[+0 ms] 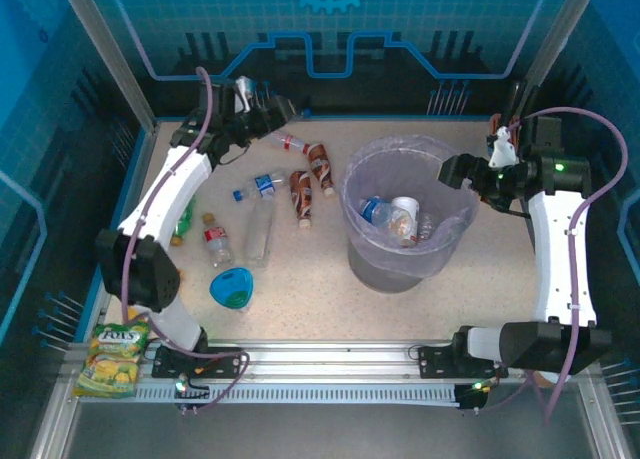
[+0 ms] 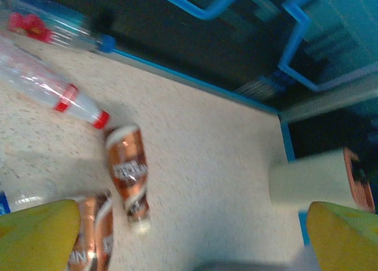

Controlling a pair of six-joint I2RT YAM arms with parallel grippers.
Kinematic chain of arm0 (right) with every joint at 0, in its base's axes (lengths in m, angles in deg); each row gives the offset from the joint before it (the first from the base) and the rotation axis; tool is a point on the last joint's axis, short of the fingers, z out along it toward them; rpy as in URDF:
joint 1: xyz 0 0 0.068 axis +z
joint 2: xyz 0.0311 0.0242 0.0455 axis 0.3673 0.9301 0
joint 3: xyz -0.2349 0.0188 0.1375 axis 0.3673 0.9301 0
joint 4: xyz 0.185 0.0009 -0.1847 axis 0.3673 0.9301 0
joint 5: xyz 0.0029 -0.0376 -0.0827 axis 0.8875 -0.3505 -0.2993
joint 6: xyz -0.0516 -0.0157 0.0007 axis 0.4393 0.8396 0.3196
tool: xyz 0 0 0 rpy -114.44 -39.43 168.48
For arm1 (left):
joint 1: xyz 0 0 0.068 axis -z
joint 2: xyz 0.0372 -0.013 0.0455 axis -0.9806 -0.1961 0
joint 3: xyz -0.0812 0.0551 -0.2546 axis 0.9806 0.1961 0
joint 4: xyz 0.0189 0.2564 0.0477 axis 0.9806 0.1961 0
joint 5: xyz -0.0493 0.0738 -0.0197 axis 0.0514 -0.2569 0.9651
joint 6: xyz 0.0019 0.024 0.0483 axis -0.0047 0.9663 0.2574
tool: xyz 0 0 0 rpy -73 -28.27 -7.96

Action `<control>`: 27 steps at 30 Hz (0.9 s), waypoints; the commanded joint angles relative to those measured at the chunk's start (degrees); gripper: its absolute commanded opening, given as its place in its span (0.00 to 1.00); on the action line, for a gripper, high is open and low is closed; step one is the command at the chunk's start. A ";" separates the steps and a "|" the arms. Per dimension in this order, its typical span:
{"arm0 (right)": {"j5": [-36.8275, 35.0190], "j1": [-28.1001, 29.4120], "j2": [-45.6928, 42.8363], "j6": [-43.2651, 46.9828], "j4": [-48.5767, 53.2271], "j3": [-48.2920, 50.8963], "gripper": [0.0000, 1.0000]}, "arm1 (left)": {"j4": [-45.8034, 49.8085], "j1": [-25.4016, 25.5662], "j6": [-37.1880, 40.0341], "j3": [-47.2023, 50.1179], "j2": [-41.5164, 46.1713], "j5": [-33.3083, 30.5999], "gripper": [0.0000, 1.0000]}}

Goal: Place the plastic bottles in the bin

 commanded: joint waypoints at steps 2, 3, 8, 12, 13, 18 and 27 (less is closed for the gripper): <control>2.10 0.19 -2.36 -0.29 0.06 1.54 0.97 | -8.30 -4.59 -9.97 -0.31 -7.78 -0.74 0.96; 2.19 0.31 -2.60 -0.33 0.06 1.81 0.97 | -8.57 -5.28 -11.07 -1.38 -9.95 -1.63 0.95; 1.72 0.68 -3.24 -0.07 0.25 2.75 0.96 | -6.27 -6.76 -14.50 -9.16 -20.59 -4.39 0.91; 1.54 0.80 -3.84 -0.24 0.06 3.71 0.96 | -5.64 -6.96 -18.33 -13.59 -27.79 -5.91 0.88; 1.48 0.77 -3.94 -0.16 0.01 3.78 0.96 | -6.03 -6.95 -18.94 -14.48 -29.30 -6.06 0.88; 1.70 1.00 -4.64 -0.29 0.21 4.64 0.96 | -3.98 -6.78 -20.30 -23.38 -37.84 -5.10 0.87; 0.65 1.20 -6.08 -0.51 -0.19 6.99 0.96 | -1.13 -6.77 -24.28 -32.59 -46.37 -4.83 0.83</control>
